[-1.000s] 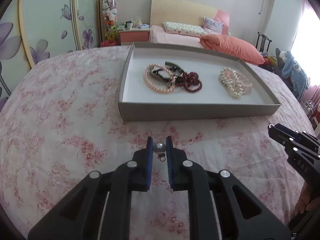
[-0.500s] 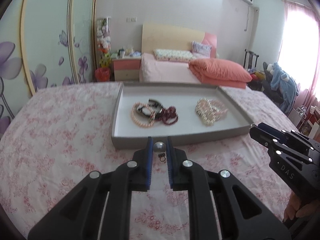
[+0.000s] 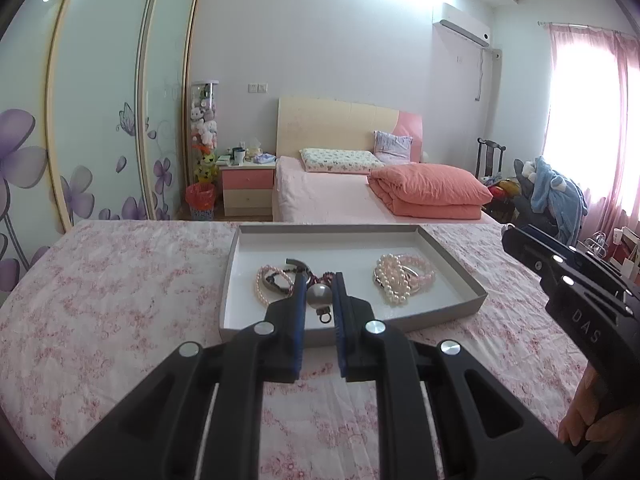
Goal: Organize jewelry
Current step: 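Carry silver ring with right tool while left tool carries earring over tray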
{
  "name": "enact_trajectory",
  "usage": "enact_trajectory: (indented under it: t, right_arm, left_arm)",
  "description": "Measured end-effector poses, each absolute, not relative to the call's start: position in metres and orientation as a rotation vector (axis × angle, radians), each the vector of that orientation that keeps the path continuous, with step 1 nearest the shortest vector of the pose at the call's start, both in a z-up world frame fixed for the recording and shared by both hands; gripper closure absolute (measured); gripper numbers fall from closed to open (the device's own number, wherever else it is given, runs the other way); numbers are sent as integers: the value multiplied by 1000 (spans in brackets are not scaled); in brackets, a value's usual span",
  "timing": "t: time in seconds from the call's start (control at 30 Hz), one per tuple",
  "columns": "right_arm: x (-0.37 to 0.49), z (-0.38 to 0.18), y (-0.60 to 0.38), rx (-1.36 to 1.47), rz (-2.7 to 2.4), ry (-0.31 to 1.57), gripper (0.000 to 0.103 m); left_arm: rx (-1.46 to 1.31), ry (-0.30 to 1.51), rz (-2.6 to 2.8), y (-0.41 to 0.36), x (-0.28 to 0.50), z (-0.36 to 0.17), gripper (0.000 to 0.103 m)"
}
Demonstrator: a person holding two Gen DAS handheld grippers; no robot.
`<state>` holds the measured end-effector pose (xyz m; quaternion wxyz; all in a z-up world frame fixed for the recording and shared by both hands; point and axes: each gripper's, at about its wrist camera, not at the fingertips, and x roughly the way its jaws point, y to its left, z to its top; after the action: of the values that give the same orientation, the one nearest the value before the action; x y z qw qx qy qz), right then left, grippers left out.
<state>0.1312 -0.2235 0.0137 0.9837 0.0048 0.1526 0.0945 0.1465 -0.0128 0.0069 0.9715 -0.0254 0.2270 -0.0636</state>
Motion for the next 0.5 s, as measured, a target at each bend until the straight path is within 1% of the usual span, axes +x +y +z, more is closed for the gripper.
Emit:
enact_trajectory:
  t: [0.5]
  right_arm:
    - [161,16,-230,37,181,302,81]
  left_arm:
    - [-58,442,-114,-11,175,10,89]
